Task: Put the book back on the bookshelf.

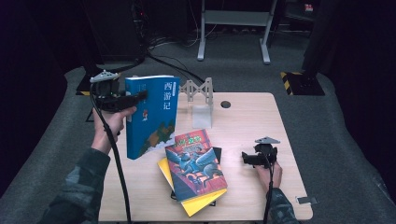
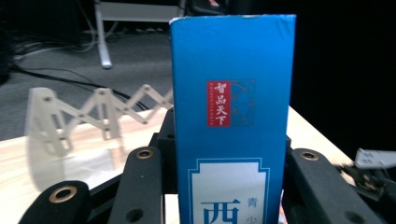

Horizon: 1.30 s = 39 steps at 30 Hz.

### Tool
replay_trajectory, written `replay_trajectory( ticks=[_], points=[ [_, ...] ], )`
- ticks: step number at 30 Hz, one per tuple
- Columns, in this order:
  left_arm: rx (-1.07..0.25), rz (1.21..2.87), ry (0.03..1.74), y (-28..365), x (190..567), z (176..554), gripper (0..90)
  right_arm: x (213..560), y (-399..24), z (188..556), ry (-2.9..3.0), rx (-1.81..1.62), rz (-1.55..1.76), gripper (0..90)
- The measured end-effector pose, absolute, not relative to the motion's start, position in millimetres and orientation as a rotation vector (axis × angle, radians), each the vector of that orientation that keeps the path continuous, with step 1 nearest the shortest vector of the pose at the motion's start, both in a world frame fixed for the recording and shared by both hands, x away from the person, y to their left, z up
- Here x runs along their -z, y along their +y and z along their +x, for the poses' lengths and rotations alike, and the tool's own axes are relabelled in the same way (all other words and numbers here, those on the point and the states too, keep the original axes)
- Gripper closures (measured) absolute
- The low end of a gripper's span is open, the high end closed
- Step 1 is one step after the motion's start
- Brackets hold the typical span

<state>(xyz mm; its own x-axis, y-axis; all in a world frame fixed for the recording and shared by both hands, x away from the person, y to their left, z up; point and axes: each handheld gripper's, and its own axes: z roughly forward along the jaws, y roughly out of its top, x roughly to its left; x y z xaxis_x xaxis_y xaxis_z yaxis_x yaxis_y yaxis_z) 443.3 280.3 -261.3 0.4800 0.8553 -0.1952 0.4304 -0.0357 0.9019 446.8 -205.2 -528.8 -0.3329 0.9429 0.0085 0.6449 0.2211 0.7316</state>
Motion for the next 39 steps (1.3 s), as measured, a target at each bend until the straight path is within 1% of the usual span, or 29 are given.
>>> replay_trajectory(
  ticks=[6, 12, 19, 22, 28, 32, 39],
  points=[
    [-0.566, 1.625, 1.177, 296.7, 259.5, 451.3, 62.0, 528.7, -204.9, 446.5, 2.058, -0.904, 1.469, 6.1],
    [-0.604, 1.601, 1.231, 307.7, 265.0, 460.4, 61.9, 528.8, -205.1, 446.9, 2.061, -0.904, 1.462, 6.1],
    [-0.645, 1.573, 1.264, 313.1, 269.3, 467.4, 61.9, 528.8, -205.1, 446.9, 2.06, -0.904, 1.461, 6.1],
    [-0.673, 1.531, 1.289, 316.7, 272.7, 472.8, 61.9, 528.7, -204.8, 446.7, 2.059, -0.905, 1.465, 6.3],
    [-0.701, 1.516, 1.313, 321.5, 275.9, 477.1, 61.9, 528.7, -204.8, 446.7, 2.059, -0.905, 1.463, 6.3],
    [-0.741, 1.506, 1.325, 324.5, 277.8, 481.2, 61.9, 528.7, -204.6, 446.5, 2.058, -0.905, 1.467, 6.4],
    [-0.758, 1.485, 1.349, 329.5, 282.1, 491.8, 61.9, 528.8, -205.4, 447.0, 2.065, -0.9, 1.45, 6.6]
  ],
)
